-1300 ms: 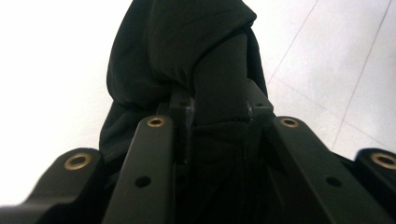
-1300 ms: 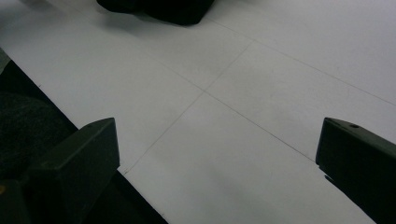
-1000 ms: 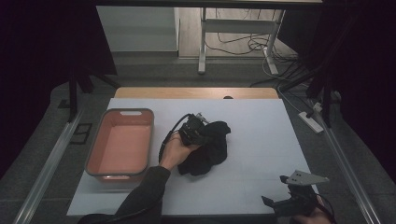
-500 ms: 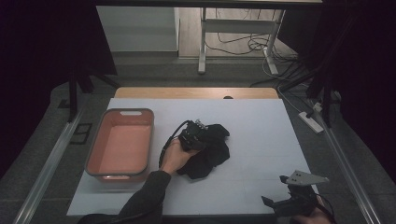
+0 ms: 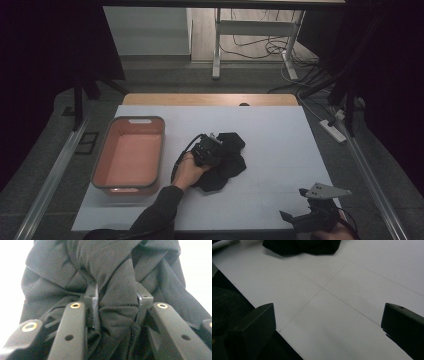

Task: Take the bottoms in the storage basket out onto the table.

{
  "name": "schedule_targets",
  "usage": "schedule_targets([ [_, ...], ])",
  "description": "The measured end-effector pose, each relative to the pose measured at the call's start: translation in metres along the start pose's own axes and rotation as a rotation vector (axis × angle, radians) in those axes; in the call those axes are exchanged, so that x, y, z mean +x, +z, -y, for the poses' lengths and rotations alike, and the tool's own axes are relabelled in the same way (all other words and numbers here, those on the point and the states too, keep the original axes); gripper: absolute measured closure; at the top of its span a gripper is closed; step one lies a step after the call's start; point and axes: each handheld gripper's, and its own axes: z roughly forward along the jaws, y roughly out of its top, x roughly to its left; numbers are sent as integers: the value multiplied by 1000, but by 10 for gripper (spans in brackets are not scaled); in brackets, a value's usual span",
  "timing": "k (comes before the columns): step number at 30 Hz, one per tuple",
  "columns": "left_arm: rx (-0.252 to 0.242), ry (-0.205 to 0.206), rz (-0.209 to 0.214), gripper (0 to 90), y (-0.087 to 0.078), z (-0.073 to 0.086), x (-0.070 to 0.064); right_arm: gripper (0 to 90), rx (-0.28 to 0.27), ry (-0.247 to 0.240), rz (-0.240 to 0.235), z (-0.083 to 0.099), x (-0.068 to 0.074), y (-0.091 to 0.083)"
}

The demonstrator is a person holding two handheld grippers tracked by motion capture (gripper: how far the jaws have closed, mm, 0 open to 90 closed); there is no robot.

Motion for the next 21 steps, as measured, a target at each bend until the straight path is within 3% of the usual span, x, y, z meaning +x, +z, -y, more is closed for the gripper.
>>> schedule_targets([
  [7,-3,7,-22,525,-1,0,0,1,-1,-1,0,0,0,0],
  [15,-2,-18,-4,458,-5,-3,1,1,3,-4,-1,0,1,0],
  [21,7,-14,19,379,-7,-6,-1,1,4,-5,-1,0,1,0],
])
